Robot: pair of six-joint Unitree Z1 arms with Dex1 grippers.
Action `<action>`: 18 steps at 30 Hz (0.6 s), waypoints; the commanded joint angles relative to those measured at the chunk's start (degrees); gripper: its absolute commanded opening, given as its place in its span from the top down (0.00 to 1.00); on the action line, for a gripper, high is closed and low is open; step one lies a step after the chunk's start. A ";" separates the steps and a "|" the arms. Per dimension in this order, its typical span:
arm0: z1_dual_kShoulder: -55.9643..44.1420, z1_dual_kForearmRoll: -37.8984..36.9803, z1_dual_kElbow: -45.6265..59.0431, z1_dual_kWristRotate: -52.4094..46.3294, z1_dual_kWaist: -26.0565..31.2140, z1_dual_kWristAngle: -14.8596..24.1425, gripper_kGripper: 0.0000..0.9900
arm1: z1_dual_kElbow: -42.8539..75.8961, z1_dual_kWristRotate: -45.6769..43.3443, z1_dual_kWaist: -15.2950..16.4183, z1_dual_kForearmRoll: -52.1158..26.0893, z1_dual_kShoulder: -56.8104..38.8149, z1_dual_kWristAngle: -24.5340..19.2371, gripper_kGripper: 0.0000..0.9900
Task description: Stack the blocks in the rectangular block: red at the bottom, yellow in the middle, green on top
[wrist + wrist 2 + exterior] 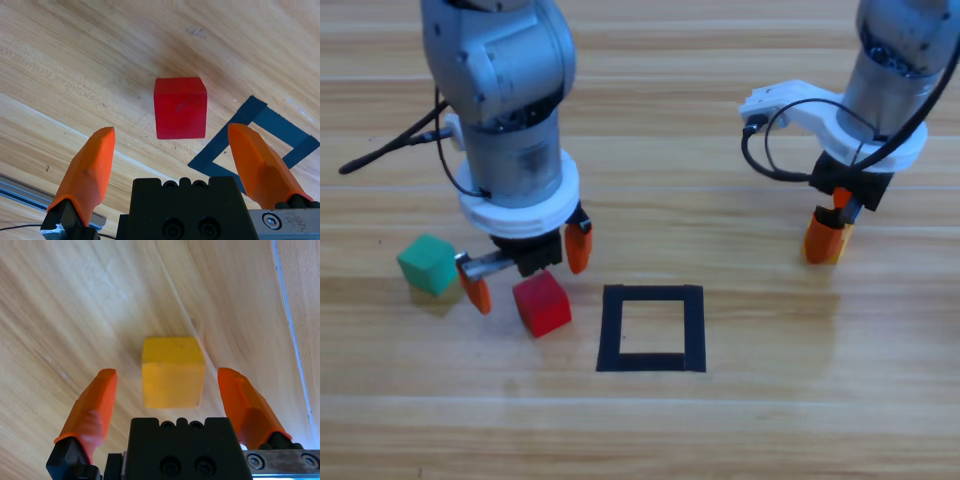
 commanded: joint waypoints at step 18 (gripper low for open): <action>8.08 -4.08 1.05 0.72 3.16 -5.82 0.05 | 1.26 11.52 -1.17 6.76 2.35 3.03 0.92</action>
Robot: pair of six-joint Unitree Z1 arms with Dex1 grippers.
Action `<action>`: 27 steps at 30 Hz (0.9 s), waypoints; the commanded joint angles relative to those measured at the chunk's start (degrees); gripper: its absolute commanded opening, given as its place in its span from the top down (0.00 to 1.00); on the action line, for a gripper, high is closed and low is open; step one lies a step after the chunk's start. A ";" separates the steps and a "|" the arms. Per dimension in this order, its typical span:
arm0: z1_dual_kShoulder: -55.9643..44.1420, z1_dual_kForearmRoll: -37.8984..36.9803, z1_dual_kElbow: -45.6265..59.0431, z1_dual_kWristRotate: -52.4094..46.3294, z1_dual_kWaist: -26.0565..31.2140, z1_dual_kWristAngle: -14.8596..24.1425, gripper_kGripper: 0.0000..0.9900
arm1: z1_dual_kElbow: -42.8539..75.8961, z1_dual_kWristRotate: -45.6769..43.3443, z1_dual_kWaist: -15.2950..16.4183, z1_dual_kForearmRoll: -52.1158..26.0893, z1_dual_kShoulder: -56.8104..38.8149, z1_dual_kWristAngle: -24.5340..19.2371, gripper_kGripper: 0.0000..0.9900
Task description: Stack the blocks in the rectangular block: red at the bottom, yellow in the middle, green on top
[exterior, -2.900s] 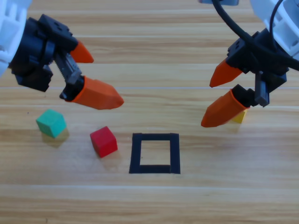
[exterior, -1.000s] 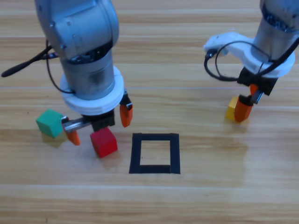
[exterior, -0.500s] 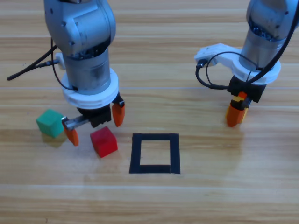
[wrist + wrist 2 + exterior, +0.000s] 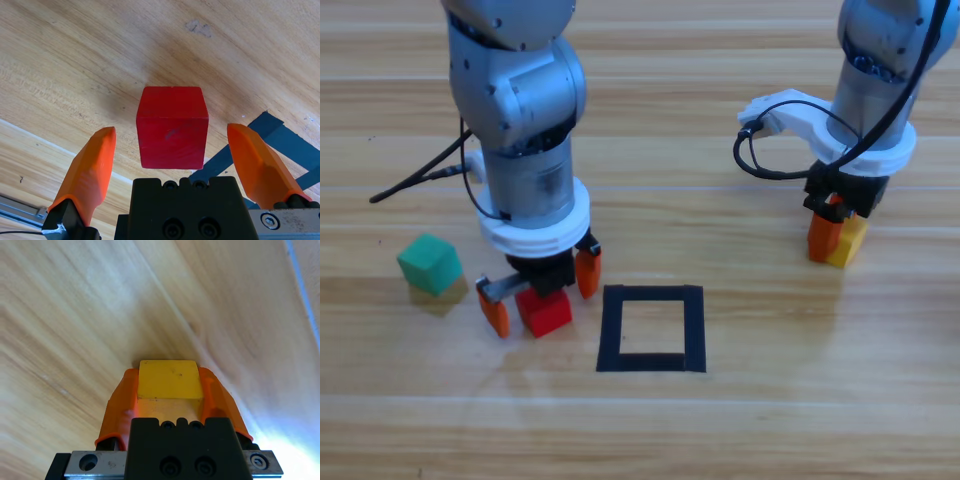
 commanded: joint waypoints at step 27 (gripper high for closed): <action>-4.09 -4.58 8.17 20.79 2.89 -0.78 0.92 | 24.63 27.69 -0.35 -12.57 -22.96 5.47 0.92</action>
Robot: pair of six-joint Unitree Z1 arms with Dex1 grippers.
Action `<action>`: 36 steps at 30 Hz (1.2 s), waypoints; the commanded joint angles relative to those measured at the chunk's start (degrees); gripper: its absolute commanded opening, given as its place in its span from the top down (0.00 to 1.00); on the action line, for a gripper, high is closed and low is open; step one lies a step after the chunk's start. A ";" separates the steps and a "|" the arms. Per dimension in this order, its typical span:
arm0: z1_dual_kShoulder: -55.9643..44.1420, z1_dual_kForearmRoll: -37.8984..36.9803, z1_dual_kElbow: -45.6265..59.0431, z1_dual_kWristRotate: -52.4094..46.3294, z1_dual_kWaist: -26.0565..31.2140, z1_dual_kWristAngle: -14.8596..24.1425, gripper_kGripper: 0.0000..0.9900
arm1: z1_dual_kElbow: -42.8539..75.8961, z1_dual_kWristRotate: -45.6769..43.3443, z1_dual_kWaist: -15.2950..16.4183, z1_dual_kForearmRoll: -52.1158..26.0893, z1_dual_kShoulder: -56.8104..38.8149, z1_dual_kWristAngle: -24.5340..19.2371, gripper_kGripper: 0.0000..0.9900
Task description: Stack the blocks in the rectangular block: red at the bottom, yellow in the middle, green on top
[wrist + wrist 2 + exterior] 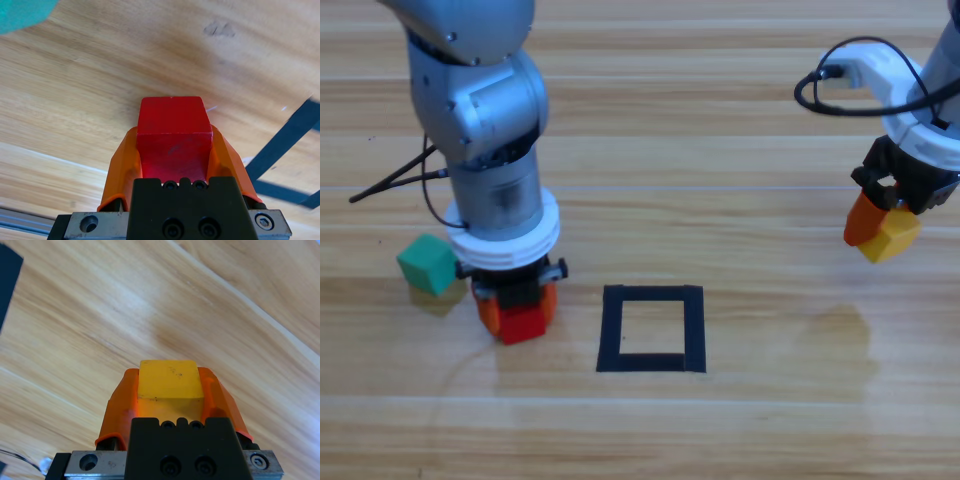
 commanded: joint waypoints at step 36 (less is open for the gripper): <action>12.65 8.88 -23.32 13.28 -12.68 -2.04 0.91 | 1.90 38.56 10.72 3.84 -5.17 0.17 0.92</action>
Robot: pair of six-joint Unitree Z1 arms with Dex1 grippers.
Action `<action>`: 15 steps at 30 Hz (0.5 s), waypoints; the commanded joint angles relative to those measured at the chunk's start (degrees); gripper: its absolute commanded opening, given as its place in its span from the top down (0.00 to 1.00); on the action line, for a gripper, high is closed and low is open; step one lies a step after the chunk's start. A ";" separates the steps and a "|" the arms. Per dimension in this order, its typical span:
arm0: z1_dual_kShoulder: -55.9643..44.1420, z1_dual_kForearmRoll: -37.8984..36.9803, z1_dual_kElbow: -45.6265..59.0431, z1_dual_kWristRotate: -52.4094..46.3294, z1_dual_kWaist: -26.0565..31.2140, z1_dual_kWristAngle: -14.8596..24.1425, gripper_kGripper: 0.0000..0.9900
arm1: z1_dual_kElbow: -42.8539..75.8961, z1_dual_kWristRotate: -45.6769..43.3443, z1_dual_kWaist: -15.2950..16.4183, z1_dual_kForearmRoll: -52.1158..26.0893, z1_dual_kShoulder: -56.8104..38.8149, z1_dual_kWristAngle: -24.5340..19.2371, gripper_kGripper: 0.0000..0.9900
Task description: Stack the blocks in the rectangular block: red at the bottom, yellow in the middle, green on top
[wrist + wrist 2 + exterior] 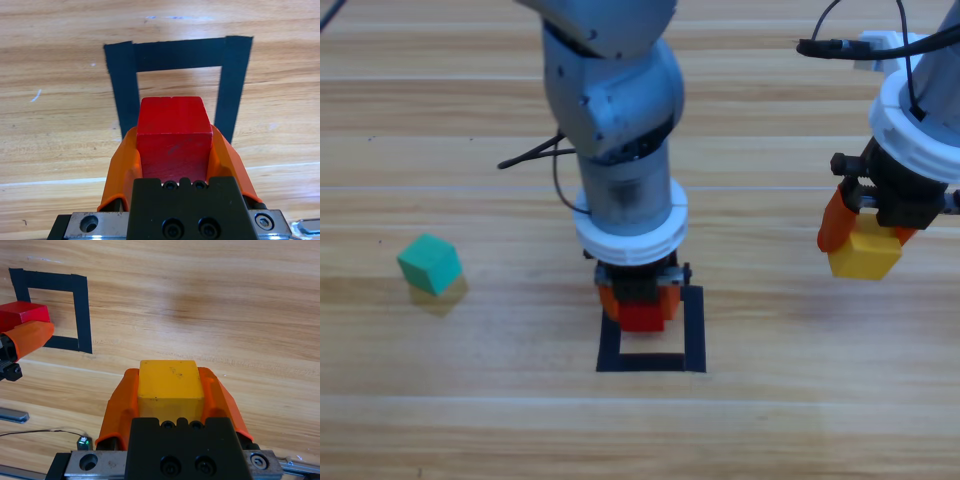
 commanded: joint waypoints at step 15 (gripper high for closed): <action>6.14 2.24 -2.81 -2.04 -2.53 0.10 0.91 | 0.29 0.35 1.33 0.54 3.05 1.63 0.92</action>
